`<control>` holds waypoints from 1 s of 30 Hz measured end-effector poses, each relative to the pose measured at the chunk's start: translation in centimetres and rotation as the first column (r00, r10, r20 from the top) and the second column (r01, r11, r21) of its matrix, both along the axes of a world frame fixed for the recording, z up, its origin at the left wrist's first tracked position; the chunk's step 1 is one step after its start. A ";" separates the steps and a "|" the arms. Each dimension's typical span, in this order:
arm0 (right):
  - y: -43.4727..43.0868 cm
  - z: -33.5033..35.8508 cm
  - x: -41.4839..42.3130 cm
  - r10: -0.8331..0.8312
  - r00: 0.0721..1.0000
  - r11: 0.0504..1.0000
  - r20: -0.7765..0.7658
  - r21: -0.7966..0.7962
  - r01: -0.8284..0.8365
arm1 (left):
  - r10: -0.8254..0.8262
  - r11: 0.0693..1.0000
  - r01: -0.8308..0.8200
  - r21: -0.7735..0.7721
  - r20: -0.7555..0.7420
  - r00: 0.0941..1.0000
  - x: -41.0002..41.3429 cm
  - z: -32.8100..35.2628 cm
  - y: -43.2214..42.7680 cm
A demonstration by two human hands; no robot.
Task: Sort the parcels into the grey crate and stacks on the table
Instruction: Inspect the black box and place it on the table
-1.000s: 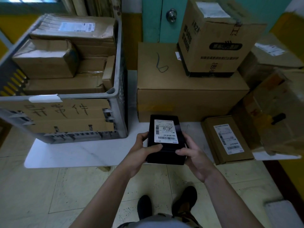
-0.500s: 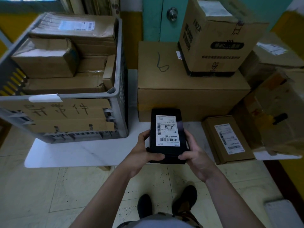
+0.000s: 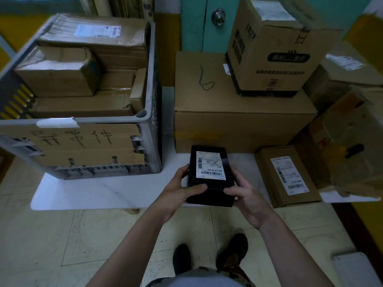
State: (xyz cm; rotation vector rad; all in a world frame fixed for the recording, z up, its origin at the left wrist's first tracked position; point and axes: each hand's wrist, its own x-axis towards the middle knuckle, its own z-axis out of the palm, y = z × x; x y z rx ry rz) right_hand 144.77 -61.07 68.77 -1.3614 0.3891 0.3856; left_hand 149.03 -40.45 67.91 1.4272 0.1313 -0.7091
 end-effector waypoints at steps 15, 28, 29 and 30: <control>1.0 1.0 0.0 -0.124 0.992 0.982 0.039 -0.141 0.128 | 0.063 0.990 -0.080 0.120 0.138 0.988 -0.3 0.6 -0.6; 0.1 1.0 -0.2 -0.026 0.987 0.954 0.160 -0.291 0.072 | -0.042 0.969 -0.040 0.244 0.323 0.945 0.2 -1.1 0.3; 0.2 0.9 -0.1 -0.035 0.984 0.943 0.173 -0.319 0.090 | -0.049 0.959 -0.051 0.279 0.342 0.938 0.1 -0.9 0.0; 0.3 0.9 0.1 -0.043 0.982 0.935 0.184 -0.339 0.104 | -0.054 0.949 -0.064 0.309 0.361 0.931 0.1 -0.8 -0.2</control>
